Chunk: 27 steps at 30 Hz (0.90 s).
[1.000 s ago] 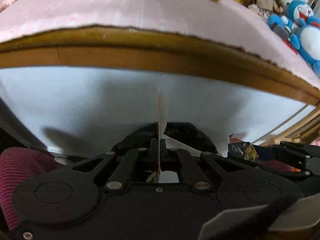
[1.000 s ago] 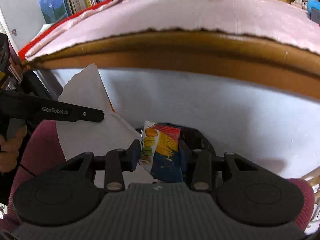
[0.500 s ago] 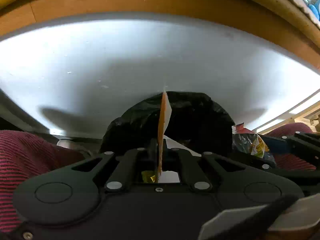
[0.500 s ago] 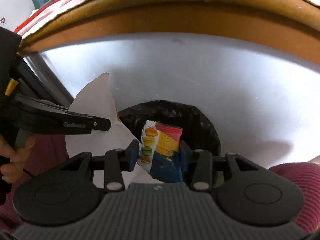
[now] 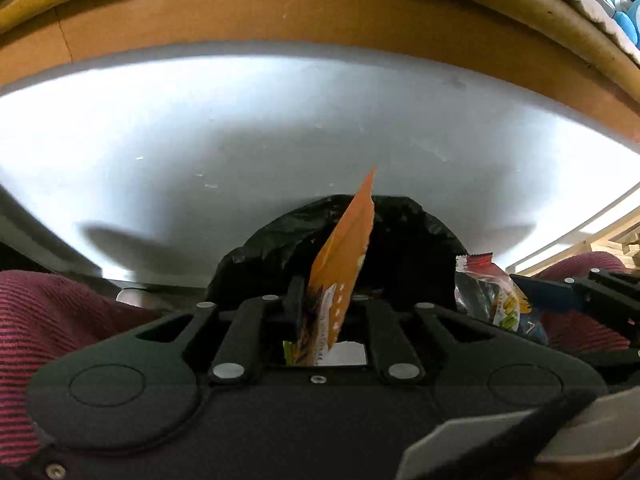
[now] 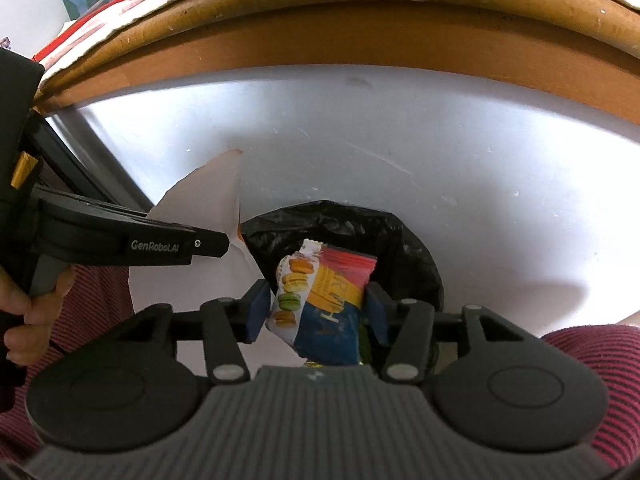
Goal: Collect trash
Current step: 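Lower the white paper and snack packet into the black bag with both tools, then open both tools over the bag and raise them back over the bed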
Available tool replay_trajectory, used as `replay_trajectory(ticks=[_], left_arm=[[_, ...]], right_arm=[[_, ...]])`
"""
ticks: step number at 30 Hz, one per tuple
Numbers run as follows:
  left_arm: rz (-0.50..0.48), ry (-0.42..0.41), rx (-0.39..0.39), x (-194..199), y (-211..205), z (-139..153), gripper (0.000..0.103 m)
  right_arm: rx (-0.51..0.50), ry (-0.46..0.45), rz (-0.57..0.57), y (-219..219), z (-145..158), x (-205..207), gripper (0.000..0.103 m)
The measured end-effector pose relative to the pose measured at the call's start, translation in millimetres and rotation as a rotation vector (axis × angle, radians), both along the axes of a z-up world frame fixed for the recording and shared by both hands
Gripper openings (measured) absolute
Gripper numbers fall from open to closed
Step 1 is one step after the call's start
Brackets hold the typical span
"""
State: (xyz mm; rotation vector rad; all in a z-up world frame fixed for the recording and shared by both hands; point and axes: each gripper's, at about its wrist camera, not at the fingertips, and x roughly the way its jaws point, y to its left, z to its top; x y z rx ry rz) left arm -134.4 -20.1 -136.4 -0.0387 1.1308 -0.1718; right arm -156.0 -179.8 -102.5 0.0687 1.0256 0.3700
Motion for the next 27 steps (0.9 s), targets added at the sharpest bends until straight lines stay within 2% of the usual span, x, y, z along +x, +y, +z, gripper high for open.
replay_trajectory(ticks=[1, 3, 5, 12, 27], left_arm=[[-0.002, -0.002, 0.003, 0, 0, 1, 0.014], [-0.002, -0.009, 0.012, 0, 0, 2, 0.028], [-0.002, -0.017, 0.021, -1, -1, 5, 0.037], [0.0, -0.038, 0.033, -2, 0, 12, 0.044], [0.011, -0.061, 0.022, -6, 3, 24, 0.05]], right_arm=[[0.001, -0.001, 0.0, 0, 0, 0, 0.067], [0.004, -0.003, 0.002, 0, 2, -1, 0.071], [0.004, -0.004, 0.003, -1, 2, -1, 0.073], [-0.003, -0.004, 0.007, 0, 5, -1, 0.077], [-0.004, -0.005, 0.024, -1, 9, -1, 0.088]])
